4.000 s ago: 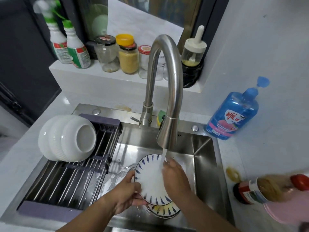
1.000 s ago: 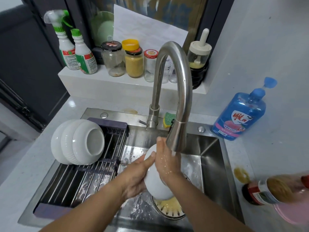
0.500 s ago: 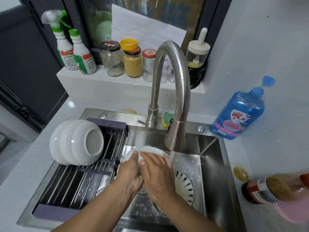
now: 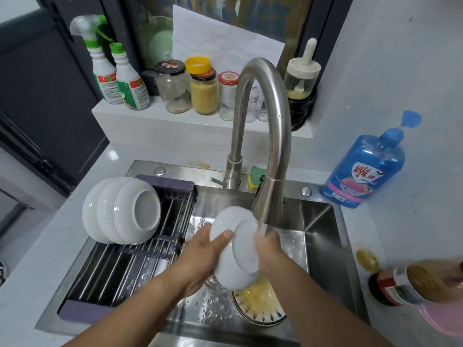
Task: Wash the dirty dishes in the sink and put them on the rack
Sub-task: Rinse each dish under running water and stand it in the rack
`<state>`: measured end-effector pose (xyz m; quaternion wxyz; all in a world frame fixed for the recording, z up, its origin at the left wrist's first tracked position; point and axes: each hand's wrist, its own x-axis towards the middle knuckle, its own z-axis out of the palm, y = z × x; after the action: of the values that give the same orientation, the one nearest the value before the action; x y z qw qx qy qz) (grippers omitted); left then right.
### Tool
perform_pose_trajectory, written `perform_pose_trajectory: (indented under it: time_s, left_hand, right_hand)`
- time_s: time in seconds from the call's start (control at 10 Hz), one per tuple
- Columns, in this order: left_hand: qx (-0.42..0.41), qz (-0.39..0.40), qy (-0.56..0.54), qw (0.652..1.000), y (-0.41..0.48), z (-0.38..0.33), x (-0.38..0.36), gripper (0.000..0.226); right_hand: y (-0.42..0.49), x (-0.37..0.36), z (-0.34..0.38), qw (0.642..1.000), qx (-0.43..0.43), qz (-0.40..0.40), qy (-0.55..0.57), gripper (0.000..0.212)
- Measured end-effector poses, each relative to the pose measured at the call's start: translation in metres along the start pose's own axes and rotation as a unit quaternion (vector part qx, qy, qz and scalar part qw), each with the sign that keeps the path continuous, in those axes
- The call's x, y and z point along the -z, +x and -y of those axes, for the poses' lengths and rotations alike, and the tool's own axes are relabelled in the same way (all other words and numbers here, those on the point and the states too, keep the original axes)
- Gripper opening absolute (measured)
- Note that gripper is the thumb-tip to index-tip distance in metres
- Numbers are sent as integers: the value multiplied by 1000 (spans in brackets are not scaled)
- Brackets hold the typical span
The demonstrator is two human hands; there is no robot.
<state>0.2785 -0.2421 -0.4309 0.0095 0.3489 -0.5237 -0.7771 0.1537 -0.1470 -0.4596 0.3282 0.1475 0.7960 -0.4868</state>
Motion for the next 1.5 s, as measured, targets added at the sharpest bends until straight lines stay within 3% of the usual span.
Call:
perform_pose_trajectory:
  time_s: [0.1,0.2,0.3,0.4,0.6,0.7,0.8,0.9,1.0,1.1,1.2,1.3,1.4,1.5]
  left_hand:
    - [-23,43,80,996,-2,4,-3,33]
    - [-36,82,108,990,-4,6,0,40]
    - [-26,128,104,986,-6,6,6,40]
    - [7,147,69,987,-4,4,18,40]
    - [-1,139,57,989,0,-16,36,37]
    - [-31,55,87,994,5,-11,25,56]
    - [39,-26,42,998,14,0,6,69]
    - [236,-33,-144,960,29,11,3,70]
    - [305,10,-308,901,34,17,4,50]
    - [293,17,-309,905,36,27,4,36]
    - [263,10,-240,934,39,41,6,33]
    - [202,-6,-187,961,40,46,2,30]
    - [174,0,-165,971,37,44,-4,33]
    - [172,25,-186,967,35,44,-5,42]
  right_hand:
    - [-9,-12,9,1000,3,6,-30,50]
    - [-23,-20,7,993,85,16,-86,58]
    - [-25,-18,4,963,169,70,-199,50]
    - [-14,-1,11,967,149,88,-185,73]
    - [2,26,22,990,66,48,-116,38]
    - [0,27,22,990,86,26,-106,30]
    - [-10,32,20,985,131,-7,-114,8]
    - [-17,36,15,976,188,-43,-101,29]
    - [-19,42,1,959,271,-27,-71,33]
    - [-5,51,-22,938,333,15,-93,42]
    - [12,59,-41,917,332,82,-206,38]
    - [23,58,-51,855,350,127,-361,32]
    - [16,50,-43,805,341,155,-460,52]
    - [4,37,-33,732,368,178,-545,51]
